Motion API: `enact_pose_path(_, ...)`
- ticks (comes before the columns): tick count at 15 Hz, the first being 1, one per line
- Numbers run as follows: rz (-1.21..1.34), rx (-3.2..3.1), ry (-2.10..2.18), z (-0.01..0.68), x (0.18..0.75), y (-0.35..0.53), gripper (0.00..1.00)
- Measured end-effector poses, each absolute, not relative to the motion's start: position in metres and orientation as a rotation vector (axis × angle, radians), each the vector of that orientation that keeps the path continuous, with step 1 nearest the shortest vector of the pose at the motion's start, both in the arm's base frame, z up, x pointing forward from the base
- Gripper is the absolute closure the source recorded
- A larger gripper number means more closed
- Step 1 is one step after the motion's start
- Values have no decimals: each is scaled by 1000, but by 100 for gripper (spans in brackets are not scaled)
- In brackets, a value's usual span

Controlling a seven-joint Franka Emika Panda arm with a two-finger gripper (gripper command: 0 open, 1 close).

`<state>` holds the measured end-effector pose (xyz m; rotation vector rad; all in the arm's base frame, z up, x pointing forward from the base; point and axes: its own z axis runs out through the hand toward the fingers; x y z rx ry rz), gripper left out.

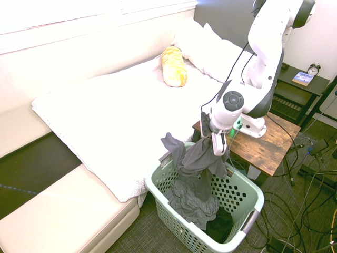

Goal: Put my clothes in the laundry bag

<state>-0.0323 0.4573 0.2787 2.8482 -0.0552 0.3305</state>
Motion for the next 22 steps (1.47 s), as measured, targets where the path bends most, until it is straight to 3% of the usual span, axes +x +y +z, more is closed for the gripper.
enact_pose_path(11,318,2848,-133,273,-3,463,0)
enact_pose_path(13,331,2863,-256,274,42,462,0)
enact_pose_path(18,134,2951,-715,252,229,411,0)
enact_pose_path(22,-165,2895,-987,190,281,377,0)
